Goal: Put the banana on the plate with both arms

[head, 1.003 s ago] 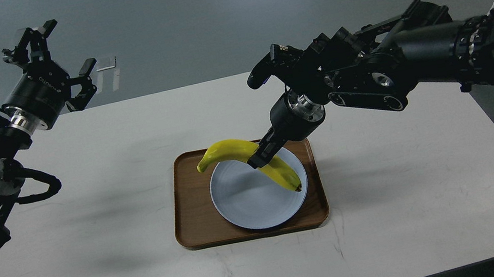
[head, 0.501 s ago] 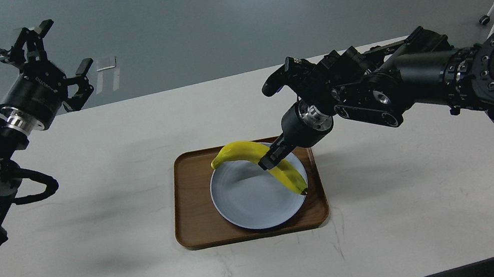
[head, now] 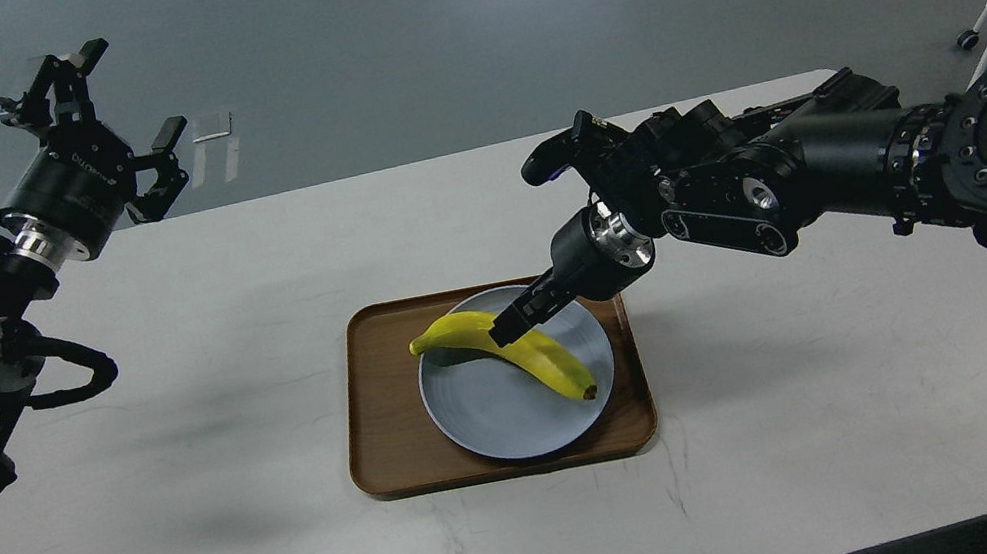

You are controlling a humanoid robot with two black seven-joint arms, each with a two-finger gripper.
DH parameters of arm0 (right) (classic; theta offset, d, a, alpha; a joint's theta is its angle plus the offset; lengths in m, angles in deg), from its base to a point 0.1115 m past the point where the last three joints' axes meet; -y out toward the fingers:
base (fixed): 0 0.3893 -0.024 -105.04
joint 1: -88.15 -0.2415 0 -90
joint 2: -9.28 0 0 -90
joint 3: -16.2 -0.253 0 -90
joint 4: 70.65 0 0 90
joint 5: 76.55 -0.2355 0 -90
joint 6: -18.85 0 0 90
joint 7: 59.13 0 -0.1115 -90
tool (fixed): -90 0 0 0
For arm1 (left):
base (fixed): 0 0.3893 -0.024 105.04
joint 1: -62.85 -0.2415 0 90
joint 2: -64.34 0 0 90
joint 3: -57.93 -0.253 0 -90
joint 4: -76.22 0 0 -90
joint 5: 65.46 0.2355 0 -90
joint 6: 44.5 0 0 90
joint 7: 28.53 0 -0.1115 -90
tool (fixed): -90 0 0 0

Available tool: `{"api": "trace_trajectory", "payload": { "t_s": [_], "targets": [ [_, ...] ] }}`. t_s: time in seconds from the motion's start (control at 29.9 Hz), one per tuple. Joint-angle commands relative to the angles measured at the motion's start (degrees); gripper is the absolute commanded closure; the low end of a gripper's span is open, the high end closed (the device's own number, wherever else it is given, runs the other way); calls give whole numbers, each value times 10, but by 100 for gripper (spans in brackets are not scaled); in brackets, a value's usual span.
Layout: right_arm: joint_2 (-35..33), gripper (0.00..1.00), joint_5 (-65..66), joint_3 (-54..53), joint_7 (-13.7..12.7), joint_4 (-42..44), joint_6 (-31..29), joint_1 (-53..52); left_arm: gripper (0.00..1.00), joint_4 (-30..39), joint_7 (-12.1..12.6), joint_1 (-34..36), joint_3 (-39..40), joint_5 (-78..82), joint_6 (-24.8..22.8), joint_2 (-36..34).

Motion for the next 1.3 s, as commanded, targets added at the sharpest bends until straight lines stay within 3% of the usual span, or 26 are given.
{"api": "trace_trajectory", "payload": {
  "t_s": [0.0,0.07,0.23,0.53,0.8,1.07,1.27],
  "targets": [
    [0,16,0,-2,0,-1,-2,0,0,1,0,0,1,0,0,0],
    [0,7,-1,-8,0,2,-2,-1,0,0,0,0,1,0,0,-1],
    [0,4,-37,-62,0,2,-2,-25,0,0,0,0,2,0,0,-2],
    [-162,0,-156,-203,0,-3,0,-3,0,0,1,0,-1,0,0,4],
    [-278,0,-331,-415,0,-3,4,181,0,0,1,-5,-5,2,0,22],
    [-277,0,-421,-606,0,5,6,354,0,-4,1,-23,-5,7,0,33],
    [-279,0,-422,-641,0,-3,2,409,0,-7,1,-44,-5,8,0,52]
  ]
}}
